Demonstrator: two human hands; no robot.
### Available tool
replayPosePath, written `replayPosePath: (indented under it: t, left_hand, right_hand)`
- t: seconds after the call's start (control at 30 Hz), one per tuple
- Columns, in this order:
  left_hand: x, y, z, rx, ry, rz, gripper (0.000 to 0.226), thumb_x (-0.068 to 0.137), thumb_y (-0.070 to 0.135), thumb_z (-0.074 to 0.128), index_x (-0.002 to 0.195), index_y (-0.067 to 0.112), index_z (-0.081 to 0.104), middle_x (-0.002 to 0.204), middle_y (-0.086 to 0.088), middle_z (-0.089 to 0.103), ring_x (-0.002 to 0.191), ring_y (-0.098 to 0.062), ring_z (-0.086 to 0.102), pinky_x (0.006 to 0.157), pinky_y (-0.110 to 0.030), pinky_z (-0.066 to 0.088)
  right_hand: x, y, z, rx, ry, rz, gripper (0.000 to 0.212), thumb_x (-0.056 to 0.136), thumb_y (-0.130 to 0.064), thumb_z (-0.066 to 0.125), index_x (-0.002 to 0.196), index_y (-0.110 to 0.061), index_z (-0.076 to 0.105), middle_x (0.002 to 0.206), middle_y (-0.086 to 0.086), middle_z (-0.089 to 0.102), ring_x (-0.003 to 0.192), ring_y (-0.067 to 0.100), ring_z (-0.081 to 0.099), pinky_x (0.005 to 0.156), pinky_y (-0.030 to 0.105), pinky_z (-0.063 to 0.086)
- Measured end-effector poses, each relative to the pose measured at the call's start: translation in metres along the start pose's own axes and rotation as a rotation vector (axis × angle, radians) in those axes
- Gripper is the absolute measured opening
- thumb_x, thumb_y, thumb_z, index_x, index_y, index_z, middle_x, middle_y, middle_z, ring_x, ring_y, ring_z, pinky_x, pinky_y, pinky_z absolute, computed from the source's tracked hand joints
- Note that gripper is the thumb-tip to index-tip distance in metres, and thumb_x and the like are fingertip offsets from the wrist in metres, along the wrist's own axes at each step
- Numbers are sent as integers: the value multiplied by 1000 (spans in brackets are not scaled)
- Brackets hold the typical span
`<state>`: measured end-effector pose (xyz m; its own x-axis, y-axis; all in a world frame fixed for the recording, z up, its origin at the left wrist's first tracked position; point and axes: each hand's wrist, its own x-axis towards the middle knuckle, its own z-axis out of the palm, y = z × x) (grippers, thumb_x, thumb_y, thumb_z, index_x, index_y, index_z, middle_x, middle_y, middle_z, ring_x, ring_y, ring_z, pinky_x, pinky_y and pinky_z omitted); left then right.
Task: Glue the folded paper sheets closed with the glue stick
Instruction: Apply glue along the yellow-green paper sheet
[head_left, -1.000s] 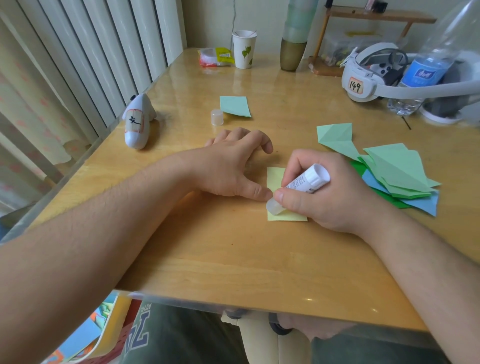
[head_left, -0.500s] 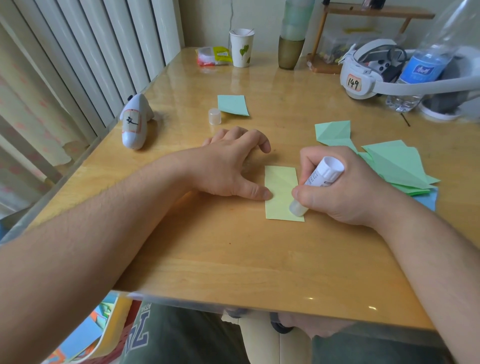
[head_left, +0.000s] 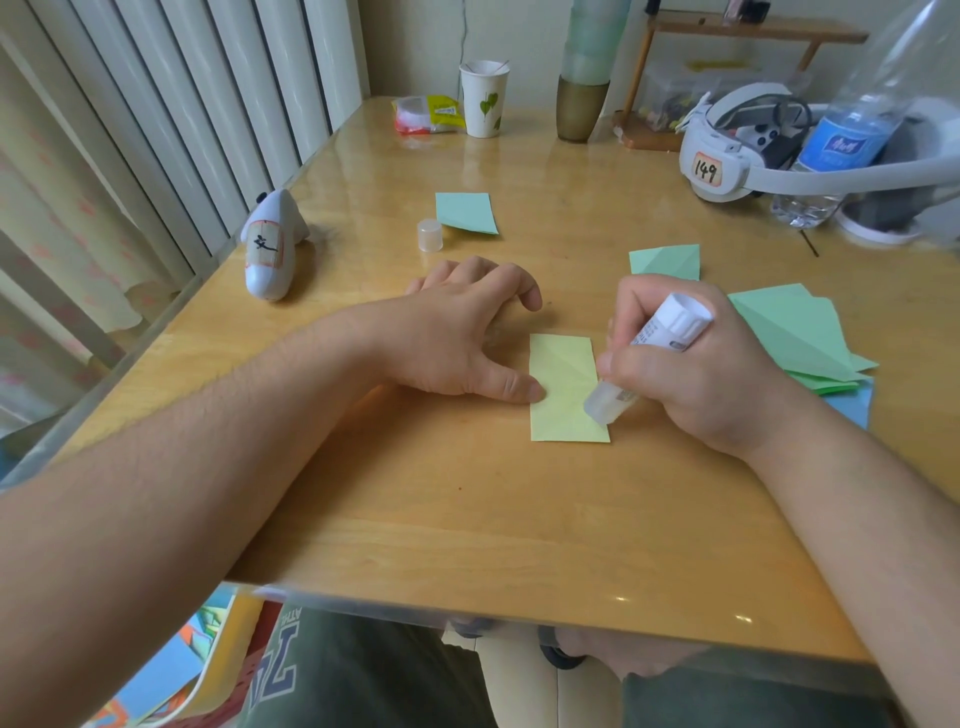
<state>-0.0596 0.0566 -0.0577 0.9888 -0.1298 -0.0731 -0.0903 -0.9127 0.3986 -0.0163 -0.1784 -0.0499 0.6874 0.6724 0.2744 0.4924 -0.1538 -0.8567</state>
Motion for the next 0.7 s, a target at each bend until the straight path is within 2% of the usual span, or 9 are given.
replayPosePath:
  t: [0.1, 0.17, 0.23, 0.33, 0.53, 0.7]
  left_hand:
    - [0, 0, 0, -3, -3, 4, 74, 68, 75, 76, 128, 54, 36, 138, 15, 32, 131, -18, 27, 116, -45, 28]
    - [0, -1, 0, -2, -2, 4, 73, 68, 75, 75, 127, 54, 36, 138, 15, 33, 131, -19, 27, 115, -44, 28]
    - [0, 0, -1, -4, -2, 3, 73, 69, 75, 75, 127, 54, 37, 137, 14, 33, 130, -18, 28, 115, -43, 28]
    - [0, 0, -3, -16, -4, 0, 72, 69, 74, 74, 128, 53, 37, 136, 14, 35, 128, -18, 30, 115, -43, 29]
    - [-2, 3, -3, -14, -36, -15, 88, 49, 87, 61, 127, 54, 36, 136, 15, 34, 129, -17, 28, 114, -43, 29]
    - [-2, 2, -1, 13, -28, -18, 92, 49, 88, 63, 129, 52, 34, 136, 14, 33, 128, -18, 28, 113, -42, 29]
  right_hand:
    - [0, -1, 4, 39, 19, -27, 30, 70, -26, 72, 67, -5, 51, 65, 26, 46, 58, 25, 39, 54, 30, 33]
    - [-1, -1, 7, 14, 1, -20, 24, 74, -20, 73, 69, -6, 54, 61, 10, 49, 57, 12, 42, 54, 24, 34]
    - [-2, -1, 10, -12, -36, -5, 25, 73, -28, 76, 71, -11, 58, 61, 0, 51, 59, 9, 45, 54, 22, 36]
    - [-2, -1, 14, -47, -86, 6, 27, 72, -41, 75, 73, -19, 60, 69, 9, 58, 62, 17, 49, 57, 28, 38]
    - [-3, -3, 17, -99, -109, 38, 22, 75, -30, 80, 75, -19, 61, 71, 4, 62, 63, 11, 51, 57, 27, 41]
    - [-2, -4, 15, -147, -116, 76, 26, 71, -31, 78, 74, -18, 55, 70, 10, 59, 60, 10, 47, 55, 29, 38]
